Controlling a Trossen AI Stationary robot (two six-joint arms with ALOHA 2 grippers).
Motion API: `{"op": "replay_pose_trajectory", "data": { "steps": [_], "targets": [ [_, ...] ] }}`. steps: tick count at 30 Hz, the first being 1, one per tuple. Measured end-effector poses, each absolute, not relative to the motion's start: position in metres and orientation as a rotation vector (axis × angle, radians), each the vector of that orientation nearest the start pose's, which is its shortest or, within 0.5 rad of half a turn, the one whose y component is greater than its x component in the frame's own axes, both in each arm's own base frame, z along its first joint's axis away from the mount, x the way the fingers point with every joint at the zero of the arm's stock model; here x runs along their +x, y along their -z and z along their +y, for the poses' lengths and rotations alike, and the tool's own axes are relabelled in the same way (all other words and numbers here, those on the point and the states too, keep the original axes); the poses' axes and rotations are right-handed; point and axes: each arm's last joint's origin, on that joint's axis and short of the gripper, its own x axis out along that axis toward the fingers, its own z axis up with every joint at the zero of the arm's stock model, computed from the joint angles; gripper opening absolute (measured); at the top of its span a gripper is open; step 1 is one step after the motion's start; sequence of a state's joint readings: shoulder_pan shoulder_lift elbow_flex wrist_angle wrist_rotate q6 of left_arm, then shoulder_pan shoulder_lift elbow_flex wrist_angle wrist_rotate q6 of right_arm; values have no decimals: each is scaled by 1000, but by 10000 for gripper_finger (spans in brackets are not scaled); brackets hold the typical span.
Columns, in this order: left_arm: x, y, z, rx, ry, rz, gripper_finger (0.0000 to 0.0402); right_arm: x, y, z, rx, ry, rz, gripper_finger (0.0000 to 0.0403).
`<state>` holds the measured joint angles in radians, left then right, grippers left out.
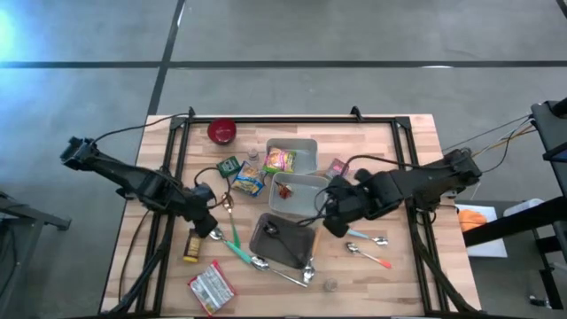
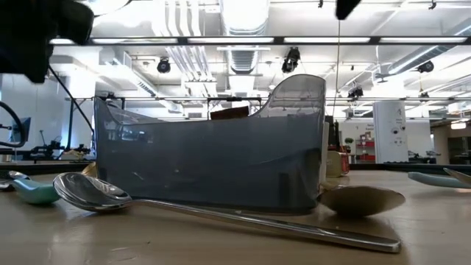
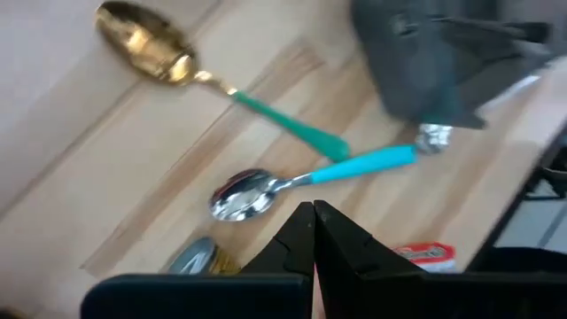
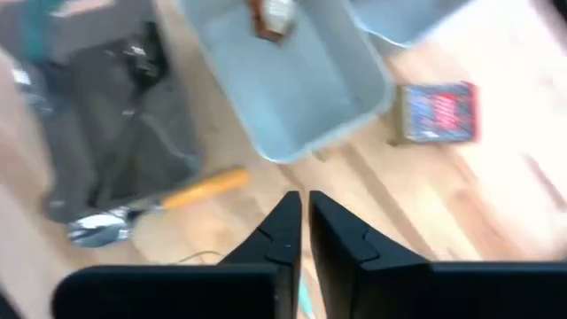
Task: Pick & Place Food Item
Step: Put the yellow seasoning bottle into the bottom gray bin
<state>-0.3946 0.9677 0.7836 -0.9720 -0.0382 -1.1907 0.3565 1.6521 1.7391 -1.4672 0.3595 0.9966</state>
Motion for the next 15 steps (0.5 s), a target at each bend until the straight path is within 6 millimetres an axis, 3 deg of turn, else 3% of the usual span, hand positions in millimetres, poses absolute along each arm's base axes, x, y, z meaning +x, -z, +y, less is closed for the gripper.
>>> {"op": "replay_pose_trajectory", "data": {
  "steps": [5,15],
  "targets": [
    [146,-231,-59,-851,-426,1220,35,272,-351,99,350,635,1141,100],
    [138,-219,-66,-1059,-391,1436,164,253,-335,114,400,716,1129,192]
  ]
}}
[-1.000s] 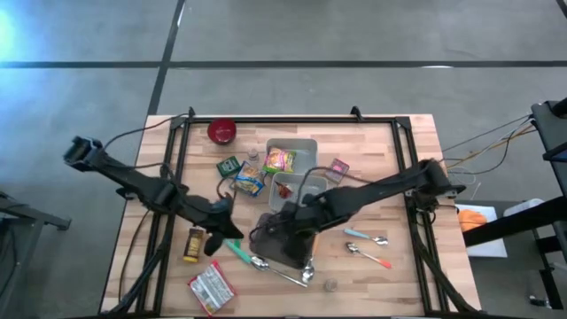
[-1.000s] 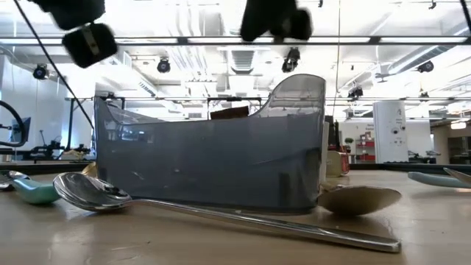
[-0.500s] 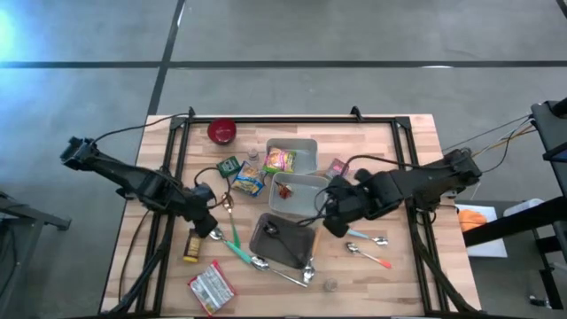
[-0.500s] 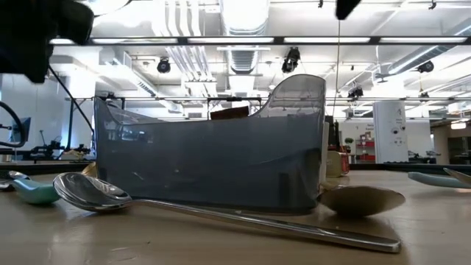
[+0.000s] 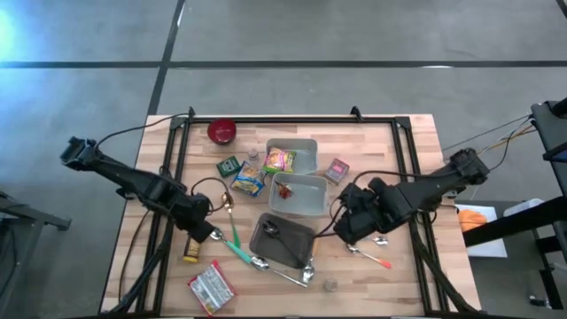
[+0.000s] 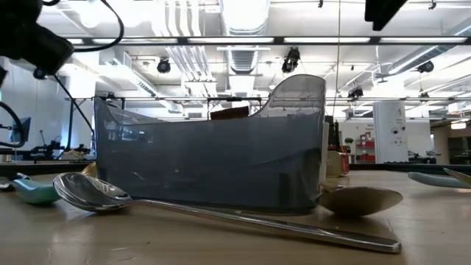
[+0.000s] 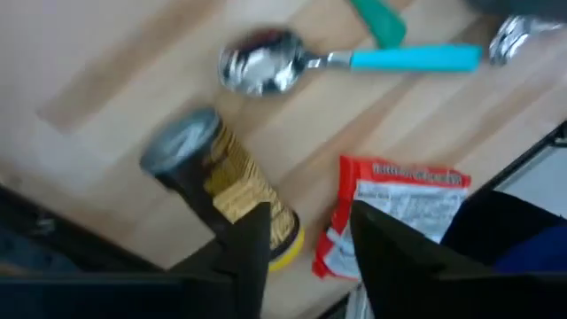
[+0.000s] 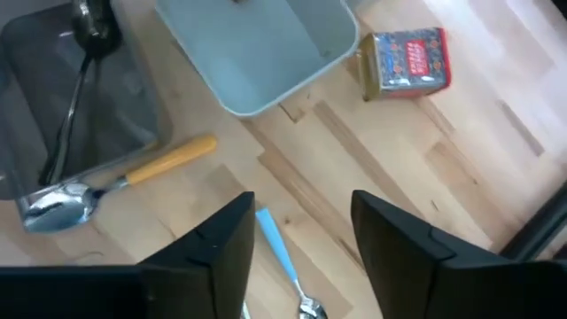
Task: Pick & Place Food Item
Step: Put the yellow seasoning bottle into the bottom gray bin
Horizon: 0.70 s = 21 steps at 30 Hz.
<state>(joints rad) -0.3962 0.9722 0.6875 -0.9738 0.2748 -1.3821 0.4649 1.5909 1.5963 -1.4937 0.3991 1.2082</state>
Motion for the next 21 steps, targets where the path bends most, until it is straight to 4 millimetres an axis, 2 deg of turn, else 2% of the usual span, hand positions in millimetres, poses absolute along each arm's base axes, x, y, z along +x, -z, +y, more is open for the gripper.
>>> {"op": "replay_pose_trajectory", "data": {
  "steps": [5,10,21],
  "targets": [
    [133,-219,-75,-1102,-430,1469,209,245,-332,125,410,745,1087,206],
    [122,-216,-87,-1114,-533,1483,236,240,-328,134,412,753,1072,207],
    [111,-206,-117,-1081,-676,1380,244,238,-321,135,390,773,1061,207]
  ]
}}
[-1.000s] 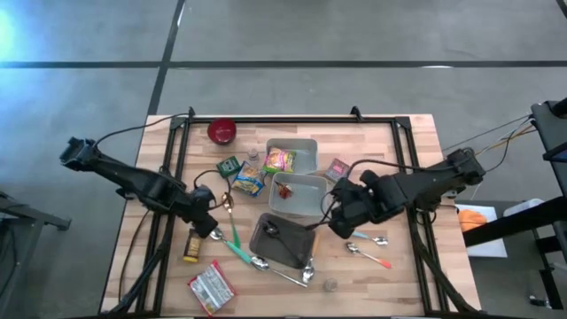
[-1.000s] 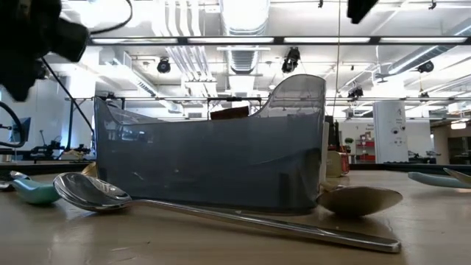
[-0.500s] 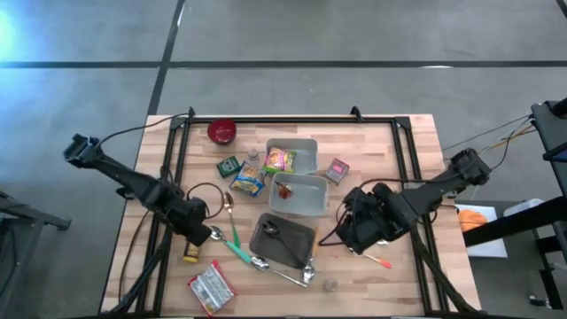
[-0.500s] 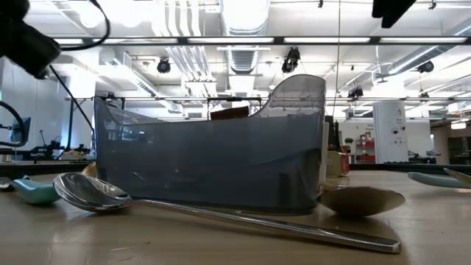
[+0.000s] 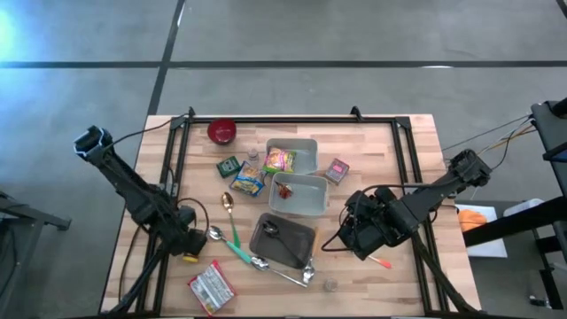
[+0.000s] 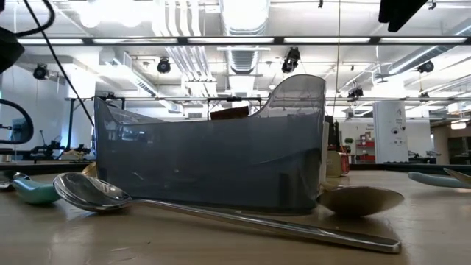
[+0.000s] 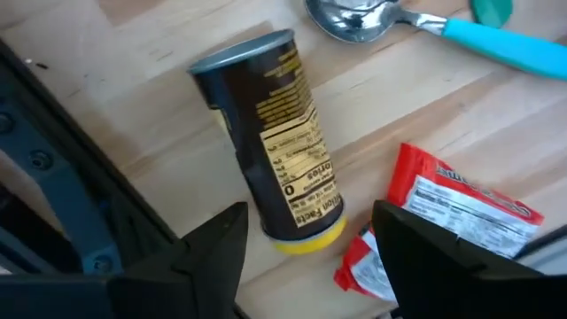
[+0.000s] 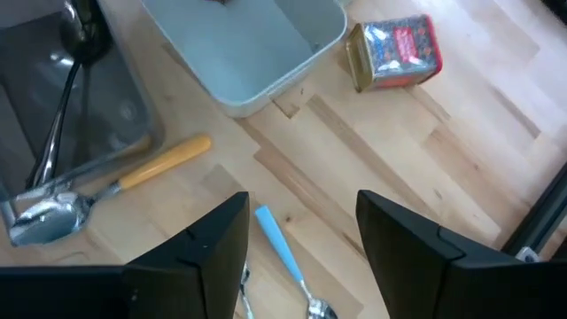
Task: Pick & Place Food Item
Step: Put the yellow seasoning bottle into the bottom gray bin
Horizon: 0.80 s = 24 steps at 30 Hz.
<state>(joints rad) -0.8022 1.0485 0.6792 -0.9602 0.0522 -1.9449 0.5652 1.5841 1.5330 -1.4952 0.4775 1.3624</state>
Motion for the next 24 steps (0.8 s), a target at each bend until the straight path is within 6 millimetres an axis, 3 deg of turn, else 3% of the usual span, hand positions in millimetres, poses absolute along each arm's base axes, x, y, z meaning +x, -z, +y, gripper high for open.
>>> {"op": "replay_pose_trajectory", "data": {
  "steps": [7,24],
  "targets": [
    [123,-190,-135,-1047,-672,1356,244,238,-322,135,387,773,1058,207],
    [125,-182,-139,-1054,-753,1387,244,238,-322,136,385,761,1064,207]
  ]
}}
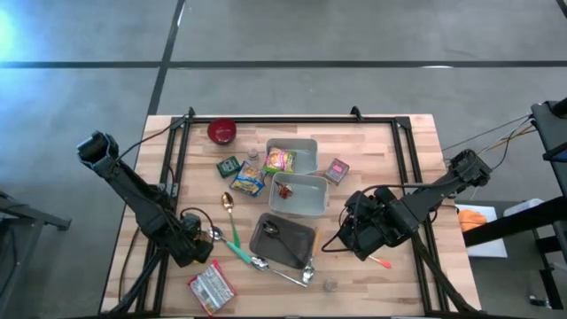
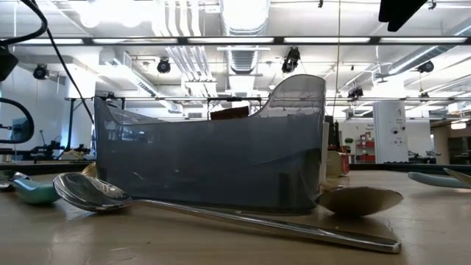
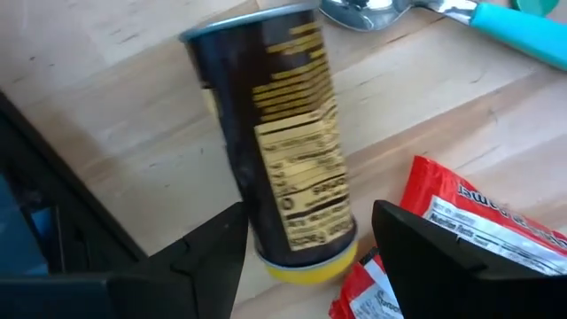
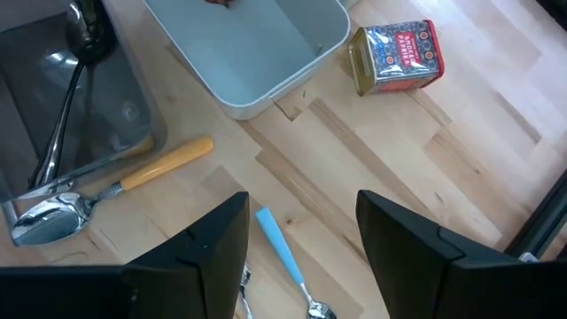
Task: Pick & Place Food Item
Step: Put the yellow seasoning bottle into the bottom gray bin
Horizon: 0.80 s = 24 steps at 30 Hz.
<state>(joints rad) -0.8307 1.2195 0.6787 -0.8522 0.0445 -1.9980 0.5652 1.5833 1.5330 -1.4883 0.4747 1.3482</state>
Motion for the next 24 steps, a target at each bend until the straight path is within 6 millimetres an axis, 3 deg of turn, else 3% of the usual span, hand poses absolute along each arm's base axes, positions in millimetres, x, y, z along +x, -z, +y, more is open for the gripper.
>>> {"op": "replay_pose_trajectory", "data": {
  "steps": [14,24],
  "targets": [
    [122,-150,-136,-1147,-699,1361,244,239,-322,136,377,751,1068,207],
    [117,-136,-130,-1208,-782,1351,234,239,-322,136,390,752,1062,207]
  ]
}}
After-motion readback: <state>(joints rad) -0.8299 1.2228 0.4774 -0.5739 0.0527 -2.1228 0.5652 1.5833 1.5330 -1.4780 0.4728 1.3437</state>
